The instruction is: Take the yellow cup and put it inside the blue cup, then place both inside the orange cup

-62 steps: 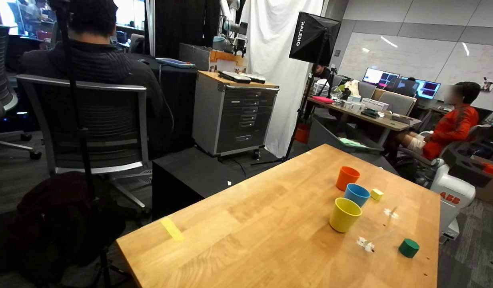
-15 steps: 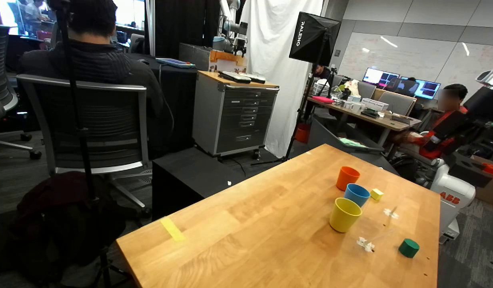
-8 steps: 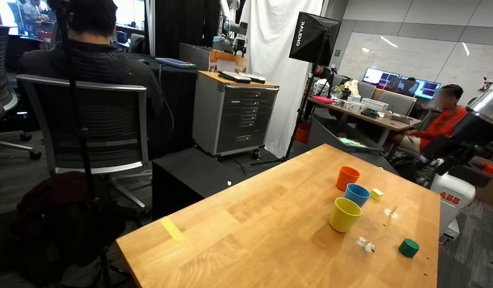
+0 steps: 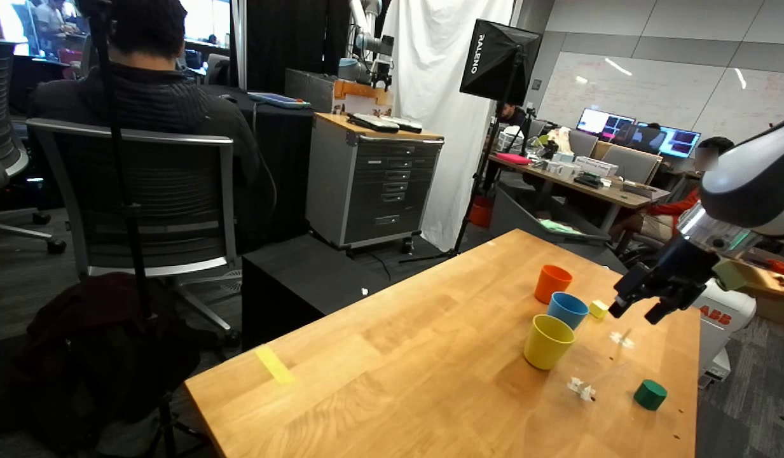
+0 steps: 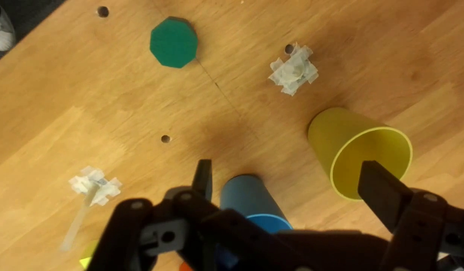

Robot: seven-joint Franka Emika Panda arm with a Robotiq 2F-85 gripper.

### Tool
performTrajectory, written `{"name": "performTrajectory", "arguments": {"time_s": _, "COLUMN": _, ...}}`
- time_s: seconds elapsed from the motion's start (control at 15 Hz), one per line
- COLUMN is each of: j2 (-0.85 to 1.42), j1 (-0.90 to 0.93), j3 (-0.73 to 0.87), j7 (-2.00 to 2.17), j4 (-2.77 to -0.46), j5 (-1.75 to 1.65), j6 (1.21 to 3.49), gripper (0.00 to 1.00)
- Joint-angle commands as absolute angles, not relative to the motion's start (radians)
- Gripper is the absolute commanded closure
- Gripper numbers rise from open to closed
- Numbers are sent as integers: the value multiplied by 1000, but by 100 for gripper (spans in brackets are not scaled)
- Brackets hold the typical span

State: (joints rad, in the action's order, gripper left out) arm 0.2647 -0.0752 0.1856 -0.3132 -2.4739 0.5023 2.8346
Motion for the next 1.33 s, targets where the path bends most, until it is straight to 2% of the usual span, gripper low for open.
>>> {"name": "performTrajectory", "arguments": {"time_s": 0.0, "j2": 408, "j1": -91, "j3": 130, "j7": -335, "j4": -2347, "j5": 560, "j6": 2883, "gripper": 0}}
{"name": "performTrajectory", "arguments": {"time_s": 0.6, "j2": 579, "j1": -92, "j3": 85, "j7": -321, "j4": -2206, "j5": 548, "j6": 2900, "gripper": 0}}
{"name": "performTrajectory", "arguments": {"time_s": 0.67, "j2": 581, "j1": -160, "j3": 22, "j7": -250, "j4": -2209, "j5": 450, "j6": 2915, "gripper": 0}}
{"name": "performTrajectory", "arguments": {"time_s": 0.73, "j2": 586, "j1": -167, "j3": 10, "j7": -244, "j4": -2206, "j5": 435, "j6": 2914, "gripper": 9}}
{"name": "performTrajectory", "arguments": {"time_s": 0.8, "j2": 590, "j1": -183, "j3": -10, "j7": -231, "j4": -2202, "j5": 417, "j6": 2911, "gripper": 27}}
{"name": "performTrajectory", "arguments": {"time_s": 1.27, "j2": 586, "j1": -256, "j3": -96, "j7": -201, "j4": -2202, "j5": 370, "j6": 2914, "gripper": 82}}
